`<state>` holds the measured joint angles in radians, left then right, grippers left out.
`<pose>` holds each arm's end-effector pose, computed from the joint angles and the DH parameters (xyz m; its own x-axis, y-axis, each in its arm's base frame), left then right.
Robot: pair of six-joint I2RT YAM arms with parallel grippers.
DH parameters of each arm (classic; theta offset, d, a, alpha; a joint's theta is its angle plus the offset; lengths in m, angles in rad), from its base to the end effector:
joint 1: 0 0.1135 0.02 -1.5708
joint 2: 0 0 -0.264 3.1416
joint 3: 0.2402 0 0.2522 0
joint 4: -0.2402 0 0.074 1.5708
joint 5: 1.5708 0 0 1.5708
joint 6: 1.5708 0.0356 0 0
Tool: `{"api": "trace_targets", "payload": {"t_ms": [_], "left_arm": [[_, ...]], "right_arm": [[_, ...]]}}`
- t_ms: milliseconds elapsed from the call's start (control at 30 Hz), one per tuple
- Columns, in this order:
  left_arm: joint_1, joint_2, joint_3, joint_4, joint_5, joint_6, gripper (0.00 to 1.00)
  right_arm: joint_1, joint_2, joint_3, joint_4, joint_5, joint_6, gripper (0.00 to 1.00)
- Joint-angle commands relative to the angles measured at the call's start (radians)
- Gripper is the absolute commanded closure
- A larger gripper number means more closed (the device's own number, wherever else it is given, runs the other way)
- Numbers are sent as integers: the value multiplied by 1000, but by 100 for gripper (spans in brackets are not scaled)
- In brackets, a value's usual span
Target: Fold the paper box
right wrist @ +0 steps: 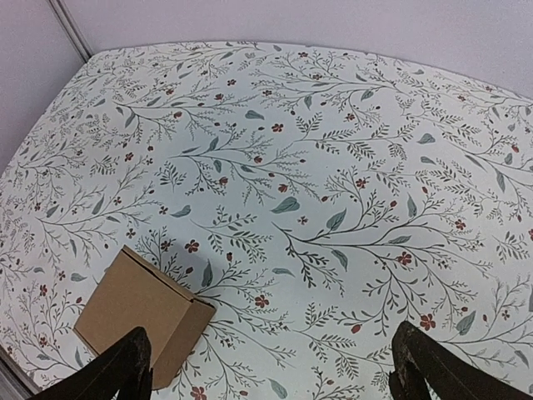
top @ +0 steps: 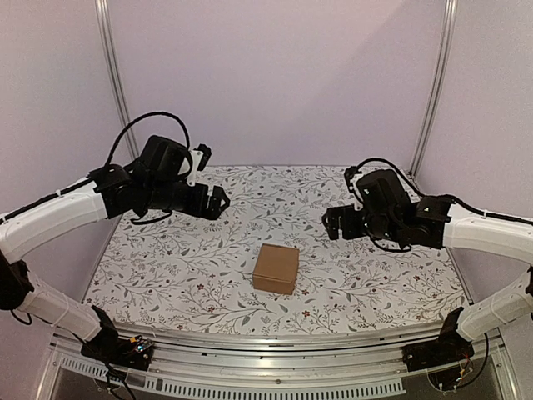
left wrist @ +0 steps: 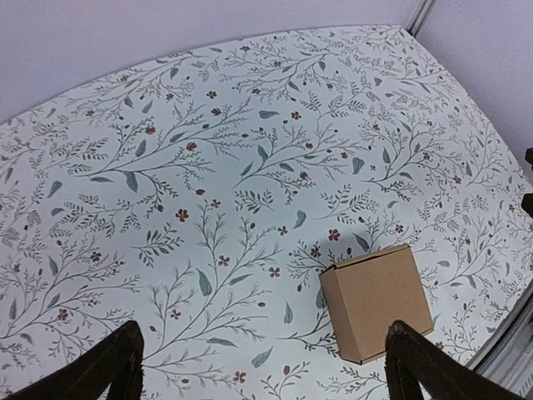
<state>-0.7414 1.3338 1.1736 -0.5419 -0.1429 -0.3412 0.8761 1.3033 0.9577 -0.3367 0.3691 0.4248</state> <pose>0.2194 -0.1940 0.3197 -0.6457 0.1422 -0.7503 0.3950 0.9031 -0.1688 0.1918 0.2101 0.2740 -0.5892 -0.1067 -0.8009 -0.3231 0.9396 0.1126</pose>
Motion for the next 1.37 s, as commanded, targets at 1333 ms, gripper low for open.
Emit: {"api": "trace_targets", "payload": {"t_ms": [1333], "left_arm": [[417,-288,-236,157,247,155,1]], "right_arm": [[-559,-399,21,-314,-29,-153,1]]}}
